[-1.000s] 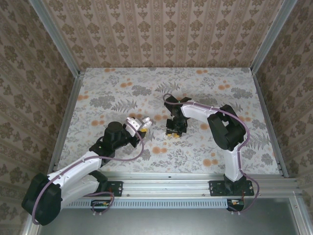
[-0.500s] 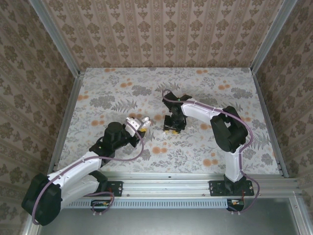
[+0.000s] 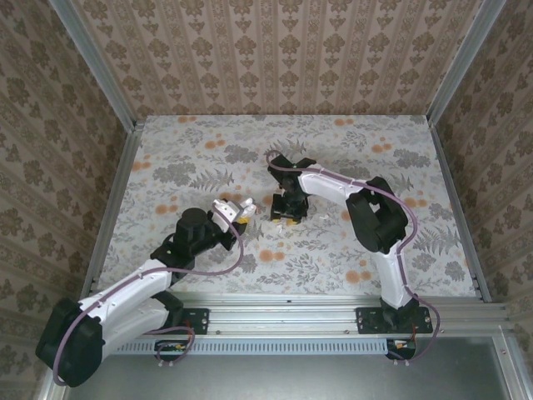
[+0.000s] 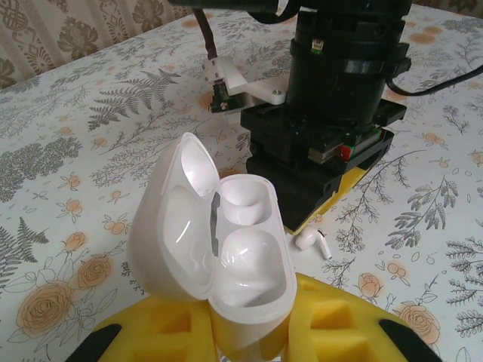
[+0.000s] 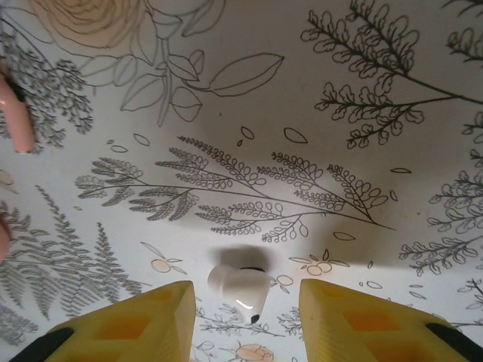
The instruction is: Insert wireless bluetooth earbuds into charging case
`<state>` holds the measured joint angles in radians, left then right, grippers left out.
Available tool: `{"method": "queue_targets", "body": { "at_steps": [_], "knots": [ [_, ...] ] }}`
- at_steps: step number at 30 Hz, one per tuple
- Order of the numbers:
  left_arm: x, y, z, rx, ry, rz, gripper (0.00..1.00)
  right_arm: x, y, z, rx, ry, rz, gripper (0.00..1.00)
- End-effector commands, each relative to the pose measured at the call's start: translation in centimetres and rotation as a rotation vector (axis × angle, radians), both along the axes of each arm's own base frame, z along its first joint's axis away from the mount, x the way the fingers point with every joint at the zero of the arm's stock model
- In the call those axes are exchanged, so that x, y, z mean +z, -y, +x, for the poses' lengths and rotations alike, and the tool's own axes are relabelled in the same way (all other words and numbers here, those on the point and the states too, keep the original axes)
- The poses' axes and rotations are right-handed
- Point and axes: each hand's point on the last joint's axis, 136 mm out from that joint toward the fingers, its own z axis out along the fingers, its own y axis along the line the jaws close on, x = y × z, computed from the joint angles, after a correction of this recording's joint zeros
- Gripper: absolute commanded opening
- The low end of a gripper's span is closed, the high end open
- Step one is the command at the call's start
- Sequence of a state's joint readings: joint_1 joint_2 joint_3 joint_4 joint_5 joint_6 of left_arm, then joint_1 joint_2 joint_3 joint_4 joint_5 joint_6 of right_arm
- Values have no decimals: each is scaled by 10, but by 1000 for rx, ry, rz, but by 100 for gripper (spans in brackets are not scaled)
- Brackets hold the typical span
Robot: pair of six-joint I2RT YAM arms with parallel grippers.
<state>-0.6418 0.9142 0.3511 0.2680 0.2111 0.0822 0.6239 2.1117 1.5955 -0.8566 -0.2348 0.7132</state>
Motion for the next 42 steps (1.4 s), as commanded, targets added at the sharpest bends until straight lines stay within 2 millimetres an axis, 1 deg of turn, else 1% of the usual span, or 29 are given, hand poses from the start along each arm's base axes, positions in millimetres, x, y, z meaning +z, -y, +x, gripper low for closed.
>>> {"method": "queue_targets", "body": {
  "at_steps": [1, 8, 14, 18, 23, 26, 31, 36, 37, 42],
  "knots": [
    [-1, -2, -1, 8, -1, -2, 18, -4, 0, -7, 33, -26, -40, 41],
    [-1, -3, -1, 9, -4, -4, 18, -11, -4, -12, 54, -45, -54, 40],
    [-2, -3, -1, 8, -8, -4, 18, -20, -1, -12, 59, -49, -81, 36],
    [-2, -2, -1, 4, -8, -2, 18, -25, 1, -10, 58, -42, -95, 32],
    [-4, -2, -2, 0, -16, 2, 18, -23, 3, -9, 51, -12, -91, 26],
    [-8, -2, -3, -3, -24, 2, 17, -17, 5, -7, 46, 27, -80, 25],
    [-15, 5, -7, -36, -47, -18, 18, -4, 4, -5, 50, 123, -11, 24],
    [-18, 17, -14, -112, -60, -59, 17, 20, 7, -3, 85, 270, 70, 24],
    [-16, 20, -15, -130, -59, -69, 17, 26, 6, -1, 94, 314, 97, 25],
    [-9, 32, -21, -212, -70, -100, 17, 60, 17, -1, 133, 489, 194, 25]
  ]
}}
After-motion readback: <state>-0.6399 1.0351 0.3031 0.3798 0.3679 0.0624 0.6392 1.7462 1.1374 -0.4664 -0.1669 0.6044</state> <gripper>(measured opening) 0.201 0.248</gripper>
